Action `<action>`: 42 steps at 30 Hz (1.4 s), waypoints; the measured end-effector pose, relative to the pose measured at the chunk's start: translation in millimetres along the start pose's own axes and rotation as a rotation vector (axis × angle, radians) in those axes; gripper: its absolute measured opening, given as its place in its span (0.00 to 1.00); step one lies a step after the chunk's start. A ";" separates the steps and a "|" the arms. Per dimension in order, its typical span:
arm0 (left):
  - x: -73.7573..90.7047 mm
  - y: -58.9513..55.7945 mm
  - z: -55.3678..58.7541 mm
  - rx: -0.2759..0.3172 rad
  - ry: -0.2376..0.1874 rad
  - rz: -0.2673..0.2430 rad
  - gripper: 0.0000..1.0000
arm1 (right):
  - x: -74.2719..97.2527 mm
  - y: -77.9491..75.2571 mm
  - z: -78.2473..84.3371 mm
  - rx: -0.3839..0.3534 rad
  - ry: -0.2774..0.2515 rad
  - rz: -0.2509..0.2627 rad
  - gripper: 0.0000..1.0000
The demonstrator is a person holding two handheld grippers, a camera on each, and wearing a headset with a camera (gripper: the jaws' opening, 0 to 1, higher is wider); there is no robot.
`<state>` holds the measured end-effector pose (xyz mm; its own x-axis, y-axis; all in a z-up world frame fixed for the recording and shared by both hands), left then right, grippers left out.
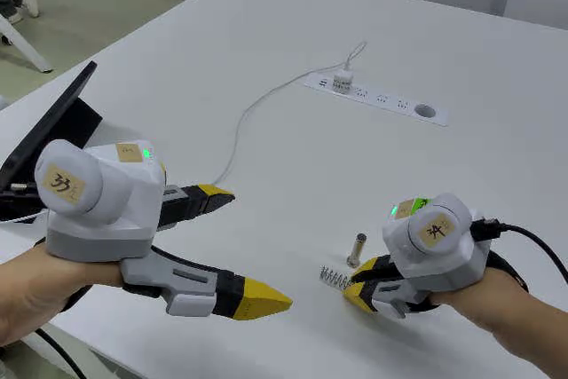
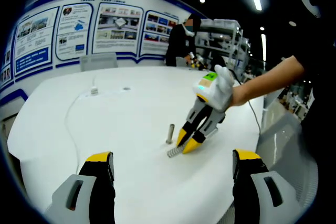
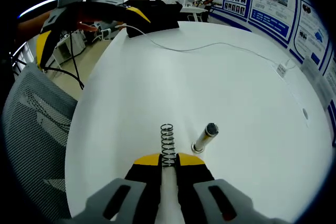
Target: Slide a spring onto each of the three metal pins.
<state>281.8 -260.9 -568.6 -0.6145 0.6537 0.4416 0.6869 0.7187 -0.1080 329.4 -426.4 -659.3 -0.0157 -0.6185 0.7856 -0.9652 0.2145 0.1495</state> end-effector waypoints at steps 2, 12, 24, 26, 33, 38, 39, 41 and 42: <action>-0.8 -2.4 -1.8 -0.010 0.002 0.005 0.95 | 0.1 0.5 -0.2 0.007 0.000 0.006 0.11; -3.0 -8.9 -4.8 -0.053 0.012 0.047 0.91 | 13.3 5.3 -6.3 0.017 -0.018 0.027 0.10; -18.9 -36.3 -20.7 -0.113 -0.027 0.142 0.76 | 65.2 26.0 -24.6 0.111 -0.082 0.092 0.10; -21.1 -41.6 -22.6 -0.125 -0.029 0.155 0.74 | 71.9 31.8 -25.6 0.129 -0.085 0.091 0.10; -27.0 -58.0 -27.4 -0.165 -0.043 0.189 0.67 | 92.9 49.3 -25.7 0.183 -0.094 0.120 0.10; -28.4 -67.2 -29.6 -0.186 -0.043 0.209 0.62 | 107.1 61.8 -25.2 0.207 -0.114 0.121 0.10; -27.7 -71.3 -30.9 -0.213 -0.039 0.216 0.62 | 110.8 65.3 -25.3 0.223 -0.120 0.116 0.10; -25.9 -79.9 -34.5 -0.253 -0.052 0.248 0.62 | 115.9 69.2 -25.3 0.228 -0.128 0.117 0.10; -25.3 -84.6 -36.4 -0.256 -0.057 0.267 0.62 | 119.3 71.4 -25.2 0.230 -0.132 0.119 0.10</action>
Point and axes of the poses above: the centre of the closed fingertips' face, and the gripper's own axes: x roughly backward along the fingers, y roughly to its left, z roughly out of its underside, the point moved 6 cm from there along x, roughly backward along the fingers, and after that the axes turned 10 degrees about -z, right-handed, at the moved point
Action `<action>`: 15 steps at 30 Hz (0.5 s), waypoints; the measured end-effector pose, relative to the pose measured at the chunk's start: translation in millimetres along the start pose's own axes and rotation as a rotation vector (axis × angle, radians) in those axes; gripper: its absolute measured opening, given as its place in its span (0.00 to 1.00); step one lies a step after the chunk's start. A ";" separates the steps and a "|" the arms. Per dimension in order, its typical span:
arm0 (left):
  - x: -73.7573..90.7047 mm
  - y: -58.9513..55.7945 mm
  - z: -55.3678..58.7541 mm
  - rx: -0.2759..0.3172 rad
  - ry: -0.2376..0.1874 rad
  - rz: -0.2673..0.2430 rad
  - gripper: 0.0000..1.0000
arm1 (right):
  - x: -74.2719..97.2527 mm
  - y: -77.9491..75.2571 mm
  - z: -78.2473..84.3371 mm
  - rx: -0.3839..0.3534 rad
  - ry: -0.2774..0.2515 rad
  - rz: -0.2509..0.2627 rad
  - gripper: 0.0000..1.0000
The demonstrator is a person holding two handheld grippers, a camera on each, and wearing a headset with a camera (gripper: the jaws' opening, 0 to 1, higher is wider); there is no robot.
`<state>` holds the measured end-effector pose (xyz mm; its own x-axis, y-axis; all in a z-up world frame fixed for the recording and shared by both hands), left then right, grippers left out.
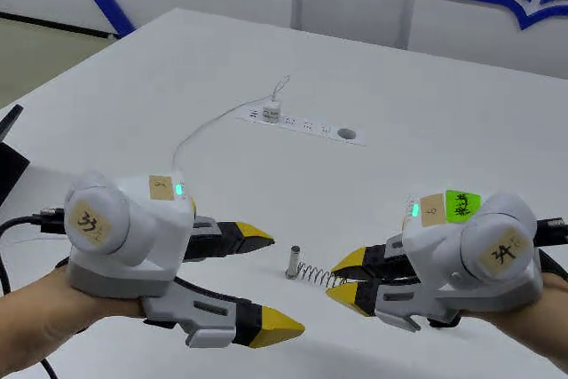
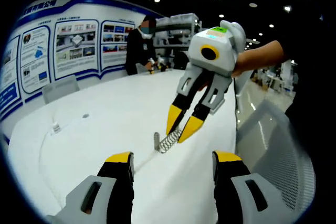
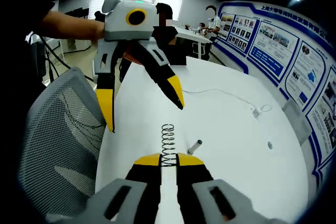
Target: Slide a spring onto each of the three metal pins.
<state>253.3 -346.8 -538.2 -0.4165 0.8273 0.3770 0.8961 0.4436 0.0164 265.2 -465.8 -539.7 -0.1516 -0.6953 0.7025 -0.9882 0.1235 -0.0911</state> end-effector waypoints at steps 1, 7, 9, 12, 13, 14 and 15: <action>-0.7 -2.1 -2.5 -0.011 -0.006 0.003 0.61 | 2.7 1.5 -0.8 0.003 -0.006 0.001 0.10; -3.6 -6.1 -10.5 -0.040 -0.050 0.006 0.40 | 16.1 14.4 -4.6 0.038 -0.044 -0.003 0.10; -4.6 -8.0 -11.1 -0.043 -0.051 0.007 0.42 | 17.9 17.4 -5.9 0.039 -0.050 -0.007 0.10; -5.6 -14.4 -12.7 -0.053 -0.061 0.027 0.38 | 21.3 24.9 -10.2 0.058 -0.065 -0.020 0.10; -5.7 -16.1 -13.1 -0.054 -0.065 0.032 0.36 | 21.9 26.6 -11.2 0.063 -0.069 -0.024 0.10; -5.7 -17.6 -13.5 -0.054 -0.069 0.037 0.34 | 22.6 28.4 -12.2 0.073 -0.072 -0.027 0.10; -6.1 -19.6 -14.2 -0.046 -0.074 0.047 0.32 | 23.0 30.4 -12.7 0.077 -0.073 -0.030 0.10</action>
Point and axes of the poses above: the centre of the closed fingertips' face, and the gripper's own axes: x roughly backward along the fingers, y roughly to its left, z roughly out of its underside, the point moved 6 cm from there along x, roughly backward along the fingers, and after that the axes turned 10 degrees about -z, right-handed, at the moved point
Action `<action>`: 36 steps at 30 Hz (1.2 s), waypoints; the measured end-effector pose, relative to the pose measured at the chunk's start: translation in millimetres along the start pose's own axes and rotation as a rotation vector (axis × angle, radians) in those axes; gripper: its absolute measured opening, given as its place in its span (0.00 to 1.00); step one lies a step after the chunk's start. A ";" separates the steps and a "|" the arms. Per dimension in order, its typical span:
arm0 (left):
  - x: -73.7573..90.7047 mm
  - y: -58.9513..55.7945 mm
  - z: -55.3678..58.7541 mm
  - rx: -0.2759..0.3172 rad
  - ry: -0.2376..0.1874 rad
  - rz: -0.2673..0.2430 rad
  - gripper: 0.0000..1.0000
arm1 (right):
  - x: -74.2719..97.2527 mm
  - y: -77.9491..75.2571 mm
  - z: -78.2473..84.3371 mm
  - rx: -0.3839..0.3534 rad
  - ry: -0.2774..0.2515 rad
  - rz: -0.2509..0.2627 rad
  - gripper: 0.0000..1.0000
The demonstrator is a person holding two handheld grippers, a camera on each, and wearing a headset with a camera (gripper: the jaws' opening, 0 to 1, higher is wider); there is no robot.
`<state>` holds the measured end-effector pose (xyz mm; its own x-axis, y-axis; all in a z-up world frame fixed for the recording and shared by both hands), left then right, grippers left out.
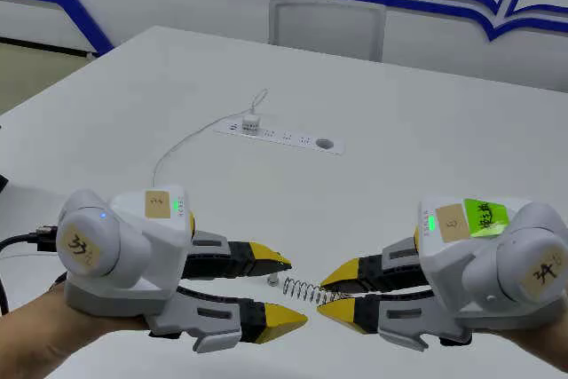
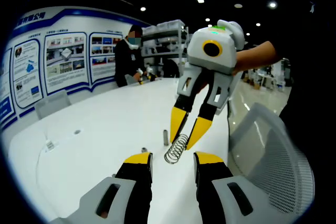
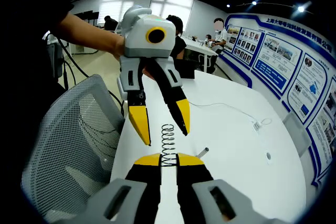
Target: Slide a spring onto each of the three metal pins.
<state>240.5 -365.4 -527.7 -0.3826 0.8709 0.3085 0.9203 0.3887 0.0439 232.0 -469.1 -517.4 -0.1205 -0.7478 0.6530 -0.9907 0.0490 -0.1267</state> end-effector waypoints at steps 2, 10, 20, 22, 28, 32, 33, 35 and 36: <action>-1.0 -1.8 0.7 0.007 -0.002 0.011 0.29 | -0.6 2.1 1.2 0.010 0.008 -0.003 0.10; -2.0 -7.8 0.1 -0.046 -0.012 0.033 0.14 | 2.8 5.1 1.1 0.014 0.007 -0.012 0.10; -5.7 -8.4 5.2 -0.040 0.007 0.039 0.18 | 0.3 8.9 4.4 0.032 0.038 -0.042 0.10; -5.8 -9.5 3.5 -0.032 -0.003 0.049 0.20 | -0.6 9.1 4.5 0.035 0.037 -0.044 0.10; -7.7 -10.5 3.5 -0.041 -0.004 0.062 0.14 | -1.2 6.5 5.3 0.034 0.045 -0.045 0.10; -8.3 -10.4 3.6 -0.077 -0.020 0.033 0.13 | 0.9 4.3 4.8 0.035 0.040 -0.041 0.10; -8.7 -11.6 4.2 -0.096 -0.023 0.028 0.12 | 1.4 3.5 5.1 0.033 0.038 -0.045 0.10; -9.2 -16.1 5.8 -0.118 -0.027 0.030 0.11 | 2.2 3.3 6.4 0.043 0.045 -0.053 0.11; -8.9 -18.2 7.3 -0.125 -0.025 0.040 0.10 | 3.0 2.5 7.6 0.049 0.055 -0.049 0.11</action>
Point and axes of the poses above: the centre of the closed fingertips' face, and the gripper's own axes: x roughly backward along the fingers, y roughly to its left, z roughly out of its underside, the point moved 6 cm from there along x, roughly backward along the fingers, and after that the axes turned 10 degrees about -z, right-handed, at the moved point
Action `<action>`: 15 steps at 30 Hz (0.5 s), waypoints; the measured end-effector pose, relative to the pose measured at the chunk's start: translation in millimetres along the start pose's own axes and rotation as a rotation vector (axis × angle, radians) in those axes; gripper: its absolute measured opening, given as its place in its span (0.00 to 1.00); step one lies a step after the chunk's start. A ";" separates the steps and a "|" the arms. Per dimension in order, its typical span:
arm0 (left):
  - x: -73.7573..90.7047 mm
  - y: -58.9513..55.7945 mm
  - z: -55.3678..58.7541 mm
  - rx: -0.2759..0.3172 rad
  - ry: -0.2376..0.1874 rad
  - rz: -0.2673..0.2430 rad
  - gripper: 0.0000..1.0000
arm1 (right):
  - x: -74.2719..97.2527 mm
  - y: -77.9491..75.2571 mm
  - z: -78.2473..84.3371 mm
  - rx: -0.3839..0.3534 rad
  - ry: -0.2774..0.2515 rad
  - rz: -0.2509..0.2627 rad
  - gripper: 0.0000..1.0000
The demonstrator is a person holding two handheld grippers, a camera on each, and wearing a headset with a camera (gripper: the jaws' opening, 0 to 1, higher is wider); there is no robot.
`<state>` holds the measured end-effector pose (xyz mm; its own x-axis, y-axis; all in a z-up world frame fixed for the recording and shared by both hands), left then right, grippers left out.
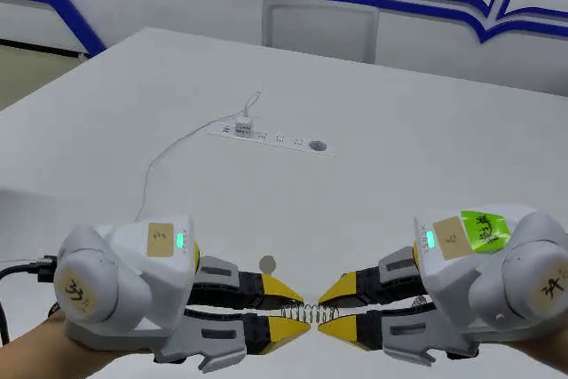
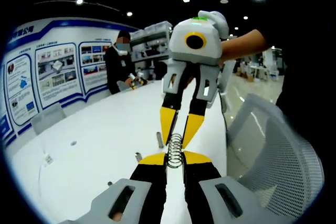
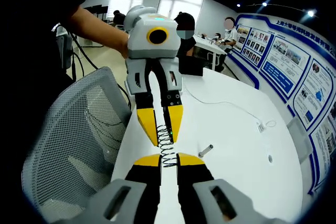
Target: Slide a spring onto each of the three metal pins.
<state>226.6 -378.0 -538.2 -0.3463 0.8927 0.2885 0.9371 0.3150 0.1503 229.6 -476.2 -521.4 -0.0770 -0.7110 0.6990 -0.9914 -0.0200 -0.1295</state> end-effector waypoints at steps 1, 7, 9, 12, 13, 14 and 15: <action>0.3 -0.9 -0.6 -0.015 -0.011 -0.004 0.10 | -0.5 2.1 -0.4 -0.005 -0.010 -0.017 0.11; -0.2 -1.3 -2.7 -0.007 -0.018 0.001 0.10 | 1.5 3.5 0.3 -0.014 -0.022 -0.019 0.12; -1.0 -1.2 -3.8 -0.010 -0.023 0.002 0.09 | 2.8 2.8 0.6 -0.026 -0.030 -0.015 0.12; -0.9 0.1 -6.6 -0.010 -0.034 -0.002 0.09 | 6.4 0.1 0.7 -0.039 -0.048 0.011 0.14; -0.8 0.9 -7.9 -0.007 -0.039 -0.004 0.09 | 7.6 -0.2 0.8 -0.049 -0.057 0.013 0.16; -0.3 1.9 -9.6 -0.007 -0.046 -0.006 0.09 | 8.4 -0.2 2.2 -0.071 -0.065 0.009 0.18; -0.1 2.5 -10.7 -0.008 -0.049 -0.007 0.09 | 9.1 -0.7 3.4 -0.073 -0.065 0.010 0.18</action>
<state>228.5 -380.8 -527.7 -0.3502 0.9052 0.2408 0.9342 0.3190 0.1595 230.0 -485.0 -517.4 -0.0824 -0.7551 0.6504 -0.9959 0.0374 -0.0828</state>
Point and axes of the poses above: the centre of the closed fingertips' face, and the gripper's own axes: x roughly backward along the fingers, y roughly to its left, z roughly out of its underside, the point moved 6 cm from there along x, roughly backward along the fingers, and after that the axes turned 10 degrees about -z, right-handed, at the moved point
